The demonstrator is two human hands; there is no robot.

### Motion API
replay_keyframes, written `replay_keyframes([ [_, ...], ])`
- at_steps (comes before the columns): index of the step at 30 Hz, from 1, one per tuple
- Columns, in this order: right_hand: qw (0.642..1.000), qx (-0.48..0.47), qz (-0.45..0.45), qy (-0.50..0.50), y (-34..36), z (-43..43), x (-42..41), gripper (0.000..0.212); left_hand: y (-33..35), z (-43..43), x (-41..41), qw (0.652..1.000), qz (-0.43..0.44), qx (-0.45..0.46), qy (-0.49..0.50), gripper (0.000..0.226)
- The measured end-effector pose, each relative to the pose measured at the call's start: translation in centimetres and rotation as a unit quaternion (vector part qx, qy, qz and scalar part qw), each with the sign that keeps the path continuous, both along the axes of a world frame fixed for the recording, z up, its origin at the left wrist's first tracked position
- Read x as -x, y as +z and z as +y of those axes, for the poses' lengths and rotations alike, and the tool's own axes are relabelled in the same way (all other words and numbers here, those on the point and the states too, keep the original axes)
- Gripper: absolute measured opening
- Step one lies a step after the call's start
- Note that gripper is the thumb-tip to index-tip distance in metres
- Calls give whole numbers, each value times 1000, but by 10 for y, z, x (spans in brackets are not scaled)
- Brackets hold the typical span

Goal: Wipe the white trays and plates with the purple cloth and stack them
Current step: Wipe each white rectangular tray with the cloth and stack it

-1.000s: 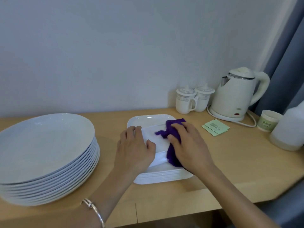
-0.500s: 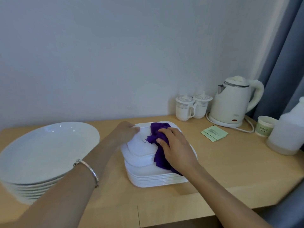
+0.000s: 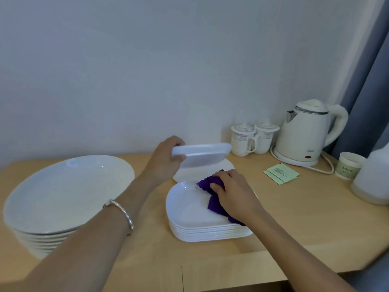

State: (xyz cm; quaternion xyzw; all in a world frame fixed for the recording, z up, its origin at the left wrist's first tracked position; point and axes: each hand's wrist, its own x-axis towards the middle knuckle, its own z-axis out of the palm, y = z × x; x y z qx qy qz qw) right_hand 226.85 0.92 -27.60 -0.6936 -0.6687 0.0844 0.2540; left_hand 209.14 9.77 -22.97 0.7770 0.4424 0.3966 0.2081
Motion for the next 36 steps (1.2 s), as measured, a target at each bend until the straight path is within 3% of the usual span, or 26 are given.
replay_keyframes([
  [5,1000,-4,-25,-1,-2,-1,1,34,-29,8,-12,998,51,18,-23,25],
  [11,1000,-15,-12,3,-3,-2,0,33,-37,23,-12,991,69,114,28,29],
  [14,1000,-18,-11,4,-3,-1,0,34,-37,29,-12,979,136,139,57,27],
  [19,999,-26,-20,3,-4,-2,0,33,-41,36,-19,961,155,226,34,18],
  [23,1000,-28,-12,3,-4,-2,-1,32,-48,35,-18,965,166,202,16,17],
  [28,1000,-24,3,7,-2,-4,0,32,-43,7,-13,983,90,157,27,14],
  [32,1000,-15,-14,16,-2,-4,0,33,-46,-29,-5,982,75,170,42,46],
  [36,998,7,-42,43,1,-4,2,43,-63,-58,14,977,5,203,-63,78],
])
